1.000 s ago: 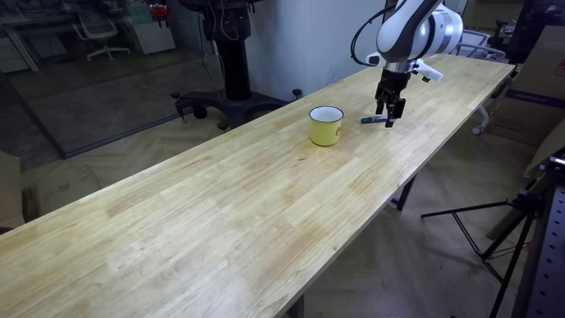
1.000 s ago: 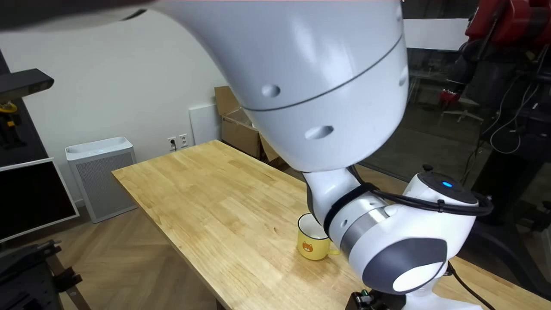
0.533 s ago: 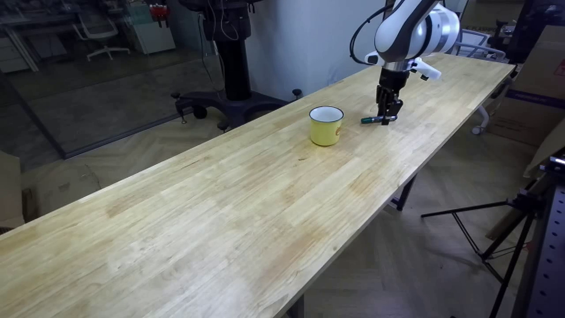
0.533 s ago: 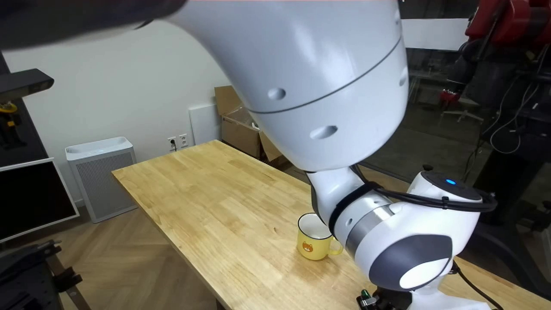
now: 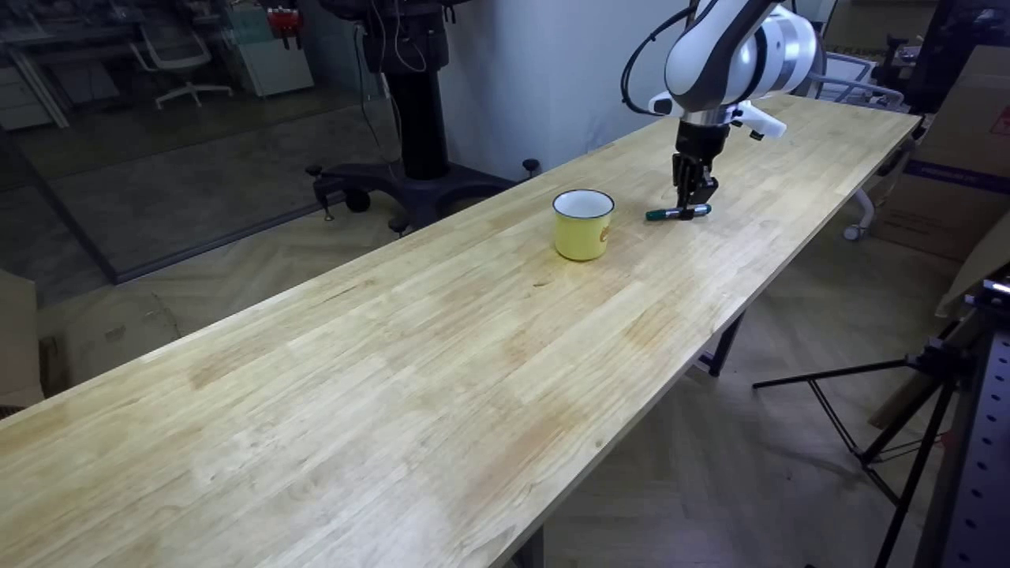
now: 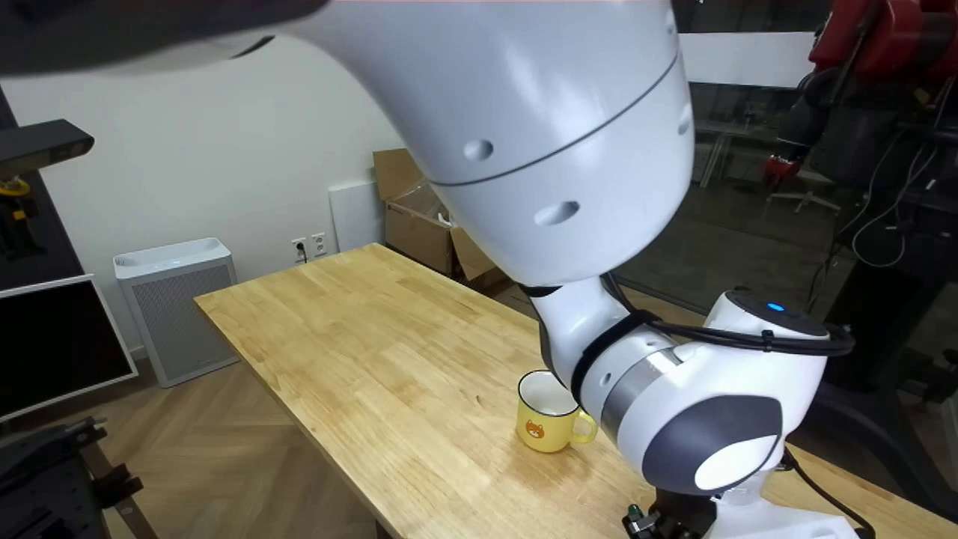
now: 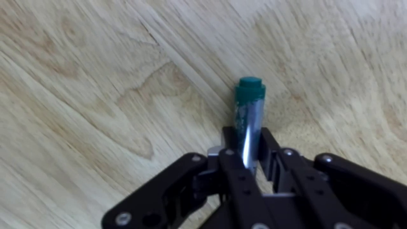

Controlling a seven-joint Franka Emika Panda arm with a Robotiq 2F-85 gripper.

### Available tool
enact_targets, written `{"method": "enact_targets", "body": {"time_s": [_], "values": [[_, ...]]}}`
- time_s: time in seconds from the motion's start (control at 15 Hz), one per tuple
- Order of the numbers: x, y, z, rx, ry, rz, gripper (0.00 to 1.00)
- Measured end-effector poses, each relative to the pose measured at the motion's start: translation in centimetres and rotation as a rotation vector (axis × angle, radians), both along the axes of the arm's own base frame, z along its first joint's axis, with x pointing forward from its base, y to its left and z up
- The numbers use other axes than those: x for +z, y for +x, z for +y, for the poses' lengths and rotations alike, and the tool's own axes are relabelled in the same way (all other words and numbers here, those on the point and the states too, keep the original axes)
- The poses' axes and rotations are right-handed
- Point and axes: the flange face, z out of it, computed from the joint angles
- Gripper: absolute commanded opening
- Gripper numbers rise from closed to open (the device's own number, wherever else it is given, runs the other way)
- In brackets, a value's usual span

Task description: Pick up the grey and green marker and put it in the yellow cup

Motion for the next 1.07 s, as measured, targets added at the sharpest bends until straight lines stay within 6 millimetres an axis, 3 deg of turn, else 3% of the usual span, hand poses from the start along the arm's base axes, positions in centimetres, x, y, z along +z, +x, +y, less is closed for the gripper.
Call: {"method": "enact_targets", "body": {"time_s": [0.2,0.4,0.73,1.07], "values": [[0.4,0.3,0.2,-0.003,-0.023,0.008,0.05],[2.3,1.4,0.9,-0.026,-0.066,0.004,0.05],[8.9,3.8,3.9,-0.088,-0.126,-0.007,0.05],[16.4,5.4,9.3,-0.111,-0.161,-0.006,0.05]]}}
